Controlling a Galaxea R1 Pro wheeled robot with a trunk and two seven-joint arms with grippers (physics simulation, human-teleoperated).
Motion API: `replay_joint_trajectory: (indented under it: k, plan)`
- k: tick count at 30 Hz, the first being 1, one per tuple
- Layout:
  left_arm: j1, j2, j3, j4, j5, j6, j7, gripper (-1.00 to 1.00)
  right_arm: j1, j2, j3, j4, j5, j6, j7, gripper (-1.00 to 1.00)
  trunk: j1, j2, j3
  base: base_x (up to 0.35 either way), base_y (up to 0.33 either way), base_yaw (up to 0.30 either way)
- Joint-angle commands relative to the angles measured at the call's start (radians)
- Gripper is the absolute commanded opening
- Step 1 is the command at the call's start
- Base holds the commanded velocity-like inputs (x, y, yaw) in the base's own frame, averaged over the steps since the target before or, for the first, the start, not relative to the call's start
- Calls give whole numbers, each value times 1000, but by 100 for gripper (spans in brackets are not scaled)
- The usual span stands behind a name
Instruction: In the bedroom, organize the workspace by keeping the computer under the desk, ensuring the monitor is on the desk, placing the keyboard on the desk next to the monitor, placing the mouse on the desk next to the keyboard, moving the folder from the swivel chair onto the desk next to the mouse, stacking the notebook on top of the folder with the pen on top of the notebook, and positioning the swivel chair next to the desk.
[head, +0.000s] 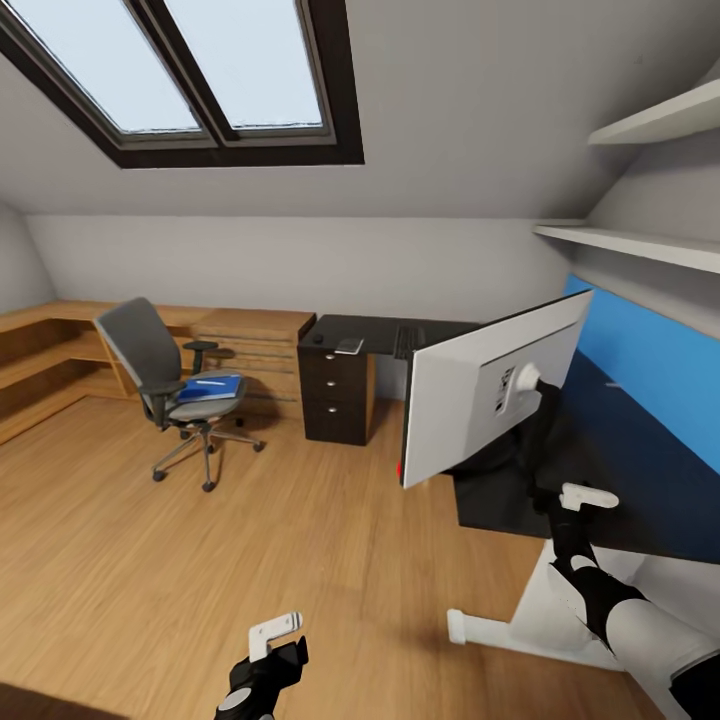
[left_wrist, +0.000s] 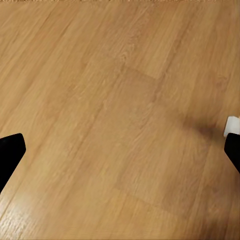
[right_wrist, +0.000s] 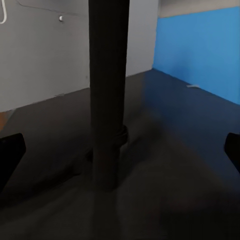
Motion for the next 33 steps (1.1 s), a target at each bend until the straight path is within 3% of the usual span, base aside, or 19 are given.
replay_joint_trajectory:
  k: [1,16,33]
  plan:
    - [-1,1,-3,-2,4,4,7,100,-1,-1,8,-1,-2,-1,-8,100,0,-1,-1,250,0,0]
    - [-1,1,-3,2,6,5,7,100,-1,-3,8,-2,-2,-1,-8,100,0,-1,-1,126,0,0]
    - [-1,3,-15,3,6,3,7,100,-1,-5,8,-2,-2,-1,-8,100,0,-1,-1,103,-83,0]
